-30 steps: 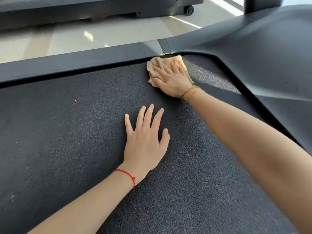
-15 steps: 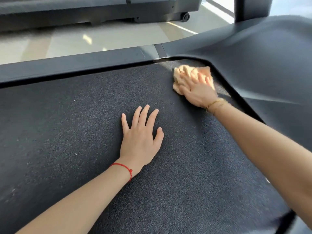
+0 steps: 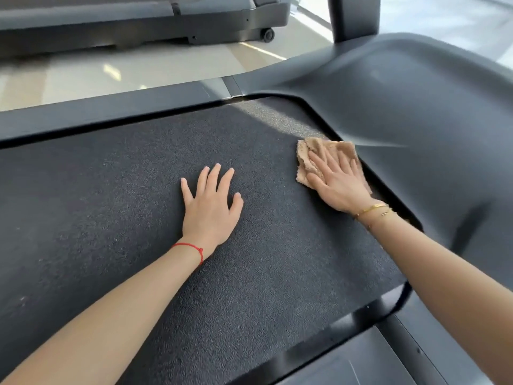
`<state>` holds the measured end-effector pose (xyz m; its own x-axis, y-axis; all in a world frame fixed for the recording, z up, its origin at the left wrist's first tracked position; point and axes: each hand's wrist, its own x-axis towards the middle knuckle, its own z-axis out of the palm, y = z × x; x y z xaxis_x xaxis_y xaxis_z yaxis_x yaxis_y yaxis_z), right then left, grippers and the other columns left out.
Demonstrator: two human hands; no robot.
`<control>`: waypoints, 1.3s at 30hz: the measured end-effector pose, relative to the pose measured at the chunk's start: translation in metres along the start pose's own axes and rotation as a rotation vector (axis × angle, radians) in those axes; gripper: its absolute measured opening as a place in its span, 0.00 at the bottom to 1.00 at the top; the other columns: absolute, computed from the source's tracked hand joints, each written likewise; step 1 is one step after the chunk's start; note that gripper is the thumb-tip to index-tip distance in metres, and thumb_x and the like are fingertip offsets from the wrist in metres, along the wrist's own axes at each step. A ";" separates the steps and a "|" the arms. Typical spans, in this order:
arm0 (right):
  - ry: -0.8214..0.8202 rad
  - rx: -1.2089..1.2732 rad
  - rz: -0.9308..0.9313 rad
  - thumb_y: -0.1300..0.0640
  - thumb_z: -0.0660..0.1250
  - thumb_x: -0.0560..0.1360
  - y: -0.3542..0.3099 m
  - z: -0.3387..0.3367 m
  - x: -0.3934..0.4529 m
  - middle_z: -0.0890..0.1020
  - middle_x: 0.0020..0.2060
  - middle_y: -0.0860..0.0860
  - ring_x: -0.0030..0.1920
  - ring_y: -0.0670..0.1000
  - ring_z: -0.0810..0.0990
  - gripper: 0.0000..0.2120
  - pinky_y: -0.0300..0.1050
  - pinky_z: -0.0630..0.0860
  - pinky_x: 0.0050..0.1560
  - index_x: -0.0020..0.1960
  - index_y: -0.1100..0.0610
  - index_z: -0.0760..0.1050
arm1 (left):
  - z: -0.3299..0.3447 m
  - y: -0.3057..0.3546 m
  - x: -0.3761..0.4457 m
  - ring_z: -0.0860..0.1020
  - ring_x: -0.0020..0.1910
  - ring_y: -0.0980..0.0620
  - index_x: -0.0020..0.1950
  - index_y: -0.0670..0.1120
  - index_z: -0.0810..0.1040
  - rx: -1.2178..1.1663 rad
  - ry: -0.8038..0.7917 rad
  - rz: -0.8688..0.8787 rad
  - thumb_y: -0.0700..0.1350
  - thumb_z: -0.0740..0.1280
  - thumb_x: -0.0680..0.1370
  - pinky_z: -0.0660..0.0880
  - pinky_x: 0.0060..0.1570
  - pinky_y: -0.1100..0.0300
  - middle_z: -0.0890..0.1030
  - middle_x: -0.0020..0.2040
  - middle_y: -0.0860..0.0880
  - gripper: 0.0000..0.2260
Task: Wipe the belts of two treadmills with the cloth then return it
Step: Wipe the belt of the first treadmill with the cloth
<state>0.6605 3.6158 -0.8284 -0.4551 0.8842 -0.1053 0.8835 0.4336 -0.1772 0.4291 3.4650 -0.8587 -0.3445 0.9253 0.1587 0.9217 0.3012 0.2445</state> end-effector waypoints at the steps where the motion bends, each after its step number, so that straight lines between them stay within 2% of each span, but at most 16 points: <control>1: -0.011 0.015 -0.022 0.41 0.47 0.83 -0.008 0.003 -0.010 0.40 0.79 0.39 0.80 0.56 0.39 0.27 0.57 0.35 0.77 0.80 0.40 0.46 | 0.000 0.000 0.000 0.52 0.79 0.49 0.79 0.53 0.59 -0.003 0.002 0.001 0.56 0.52 0.81 0.45 0.75 0.34 0.57 0.80 0.49 0.25; 6: 0.000 -0.001 -0.284 0.38 0.45 0.82 -0.032 0.024 -0.090 0.39 0.78 0.36 0.80 0.53 0.38 0.27 0.56 0.35 0.78 0.80 0.38 0.46 | 0.001 0.000 -0.002 0.53 0.79 0.48 0.78 0.52 0.60 -0.013 0.027 0.008 0.55 0.54 0.82 0.45 0.75 0.34 0.58 0.80 0.48 0.25; 9: -0.008 -0.027 -0.329 0.35 0.42 0.81 -0.022 0.028 -0.114 0.42 0.78 0.36 0.80 0.50 0.38 0.27 0.54 0.36 0.78 0.79 0.36 0.46 | 0.002 -0.001 -0.003 0.54 0.79 0.48 0.78 0.51 0.61 -0.016 0.042 0.011 0.55 0.54 0.82 0.46 0.75 0.36 0.59 0.79 0.48 0.24; 12: 0.018 -0.024 -0.172 0.37 0.45 0.80 0.001 0.020 -0.102 0.39 0.77 0.35 0.80 0.52 0.38 0.28 0.52 0.35 0.78 0.79 0.37 0.47 | 0.002 -0.003 -0.006 0.55 0.79 0.48 0.78 0.50 0.62 -0.029 0.057 0.013 0.53 0.55 0.82 0.47 0.76 0.37 0.61 0.79 0.47 0.24; 15: 0.020 -0.013 0.046 0.38 0.46 0.81 0.022 0.011 -0.085 0.40 0.79 0.39 0.80 0.54 0.39 0.27 0.56 0.36 0.78 0.80 0.38 0.46 | 0.000 -0.003 -0.008 0.56 0.78 0.47 0.77 0.50 0.63 -0.042 0.062 0.017 0.52 0.56 0.82 0.48 0.76 0.38 0.61 0.79 0.47 0.23; 17: 0.005 -0.001 0.077 0.39 0.46 0.82 0.022 0.010 -0.088 0.41 0.79 0.40 0.80 0.54 0.38 0.27 0.56 0.35 0.77 0.79 0.37 0.45 | 0.000 -0.002 -0.008 0.56 0.78 0.47 0.77 0.49 0.63 -0.042 0.057 0.018 0.52 0.56 0.82 0.48 0.76 0.38 0.61 0.79 0.47 0.23; 21: -0.022 0.004 -0.077 0.40 0.47 0.83 -0.001 0.019 -0.134 0.37 0.77 0.37 0.79 0.54 0.36 0.26 0.53 0.30 0.76 0.78 0.35 0.43 | 0.000 -0.002 -0.009 0.56 0.78 0.47 0.78 0.49 0.63 -0.036 0.056 0.020 0.52 0.55 0.82 0.47 0.76 0.38 0.61 0.79 0.47 0.23; 25: -0.087 -0.049 -0.300 0.36 0.42 0.81 -0.030 0.032 -0.203 0.36 0.78 0.37 0.79 0.54 0.33 0.27 0.57 0.32 0.77 0.78 0.35 0.40 | 0.000 -0.002 -0.008 0.57 0.78 0.46 0.77 0.48 0.64 -0.043 0.065 0.023 0.51 0.57 0.82 0.48 0.75 0.37 0.62 0.78 0.45 0.23; 30: -0.094 -0.005 -0.365 0.35 0.42 0.81 -0.034 0.033 -0.226 0.36 0.78 0.35 0.78 0.49 0.31 0.27 0.52 0.30 0.76 0.78 0.34 0.38 | -0.001 -0.002 -0.010 0.57 0.78 0.46 0.77 0.49 0.63 -0.037 0.042 0.016 0.51 0.56 0.82 0.48 0.76 0.38 0.62 0.78 0.46 0.23; 33: -0.050 -0.056 -0.238 0.37 0.46 0.82 -0.016 0.028 -0.209 0.37 0.78 0.37 0.78 0.51 0.32 0.28 0.54 0.33 0.77 0.78 0.35 0.39 | -0.002 -0.004 -0.017 0.56 0.78 0.46 0.78 0.48 0.63 -0.041 0.033 0.023 0.51 0.56 0.83 0.48 0.76 0.39 0.61 0.79 0.46 0.23; 37: -0.003 -0.021 0.187 0.41 0.47 0.83 0.010 0.016 -0.175 0.40 0.80 0.45 0.79 0.59 0.38 0.27 0.59 0.36 0.77 0.80 0.40 0.44 | -0.006 -0.005 -0.026 0.55 0.79 0.46 0.78 0.48 0.61 -0.035 0.016 0.035 0.51 0.55 0.83 0.47 0.76 0.40 0.60 0.79 0.46 0.24; 39: 0.004 0.009 0.278 0.41 0.46 0.83 0.008 0.015 -0.168 0.40 0.80 0.44 0.79 0.61 0.38 0.27 0.59 0.34 0.77 0.80 0.40 0.44 | -0.007 -0.005 -0.029 0.55 0.79 0.46 0.79 0.48 0.61 -0.042 0.011 0.039 0.51 0.55 0.83 0.47 0.76 0.40 0.60 0.79 0.46 0.24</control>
<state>0.7418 3.4682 -0.8273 -0.1950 0.9697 -0.1470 0.9734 0.1729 -0.1505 0.4337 3.4350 -0.8579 -0.3104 0.9335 0.1794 0.9263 0.2547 0.2775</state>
